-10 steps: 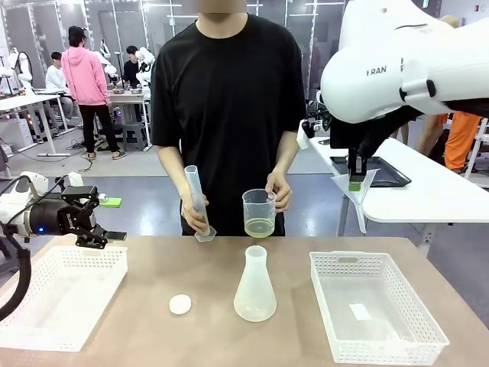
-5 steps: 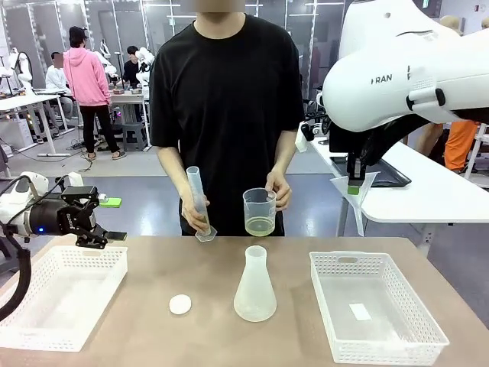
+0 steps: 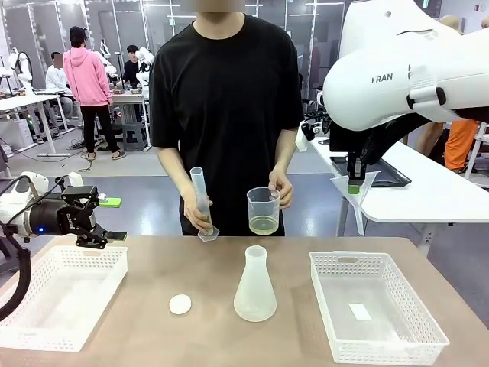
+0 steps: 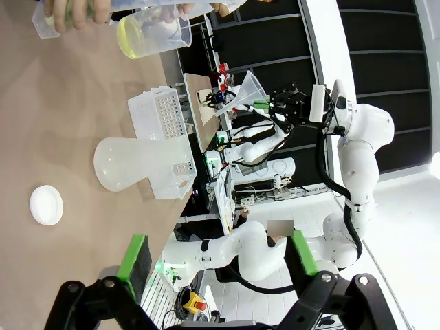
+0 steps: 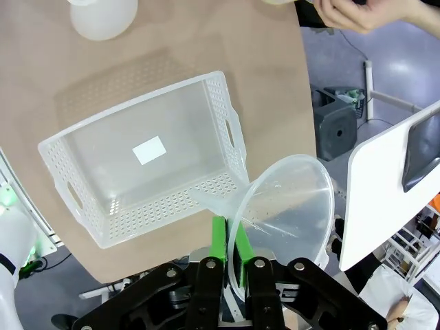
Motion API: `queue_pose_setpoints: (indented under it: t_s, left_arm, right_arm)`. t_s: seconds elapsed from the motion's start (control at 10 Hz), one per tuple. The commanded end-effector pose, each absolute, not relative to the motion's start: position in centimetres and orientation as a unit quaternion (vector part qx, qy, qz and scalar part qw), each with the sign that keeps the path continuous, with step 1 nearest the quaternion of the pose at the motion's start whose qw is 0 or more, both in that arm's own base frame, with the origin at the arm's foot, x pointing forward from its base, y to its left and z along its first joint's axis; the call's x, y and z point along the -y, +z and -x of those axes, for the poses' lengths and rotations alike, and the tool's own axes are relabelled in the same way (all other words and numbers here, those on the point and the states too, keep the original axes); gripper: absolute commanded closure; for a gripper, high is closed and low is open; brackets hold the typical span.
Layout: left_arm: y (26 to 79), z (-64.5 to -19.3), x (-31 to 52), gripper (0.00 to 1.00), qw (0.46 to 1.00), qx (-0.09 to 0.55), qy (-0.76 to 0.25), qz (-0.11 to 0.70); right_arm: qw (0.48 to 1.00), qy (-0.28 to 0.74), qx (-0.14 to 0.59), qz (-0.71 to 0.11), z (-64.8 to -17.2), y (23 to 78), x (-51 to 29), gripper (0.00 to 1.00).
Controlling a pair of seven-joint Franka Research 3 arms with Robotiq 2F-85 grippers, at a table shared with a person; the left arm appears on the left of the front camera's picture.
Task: Prepare the solutions needed for the experiment.
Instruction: Pick up the Plastic Funnel and insert it into the Big flask.
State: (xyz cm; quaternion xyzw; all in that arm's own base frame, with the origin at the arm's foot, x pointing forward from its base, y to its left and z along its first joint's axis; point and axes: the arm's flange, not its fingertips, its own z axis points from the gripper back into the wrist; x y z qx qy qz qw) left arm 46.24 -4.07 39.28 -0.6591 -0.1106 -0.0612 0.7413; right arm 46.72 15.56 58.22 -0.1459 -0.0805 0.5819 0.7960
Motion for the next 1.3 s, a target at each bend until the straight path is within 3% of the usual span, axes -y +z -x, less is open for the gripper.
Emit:
queue_pose_setpoints:
  t_s: [0.0,0.8,1.2]
  left_arm:
    - [39.3,-46.3,4.1,0.00,0.741,0.114,-0.064,0.659]
    - [39.3,-46.3,4.1,0.00,0.741,0.114,-0.064,0.659]
    - [39.3,-46.3,4.1,0.00,0.741,0.114,-0.064,0.659]
  right_arm:
    - [0.767,0.616,0.102,0.149,-46.0,58.0,-17.1,0.95]
    - [0.607,0.752,0.249,0.074,-37.7,58.7,-26.0,0.95]
    - [0.581,0.761,0.282,0.067,-37.2,57.6,-27.4,0.95]
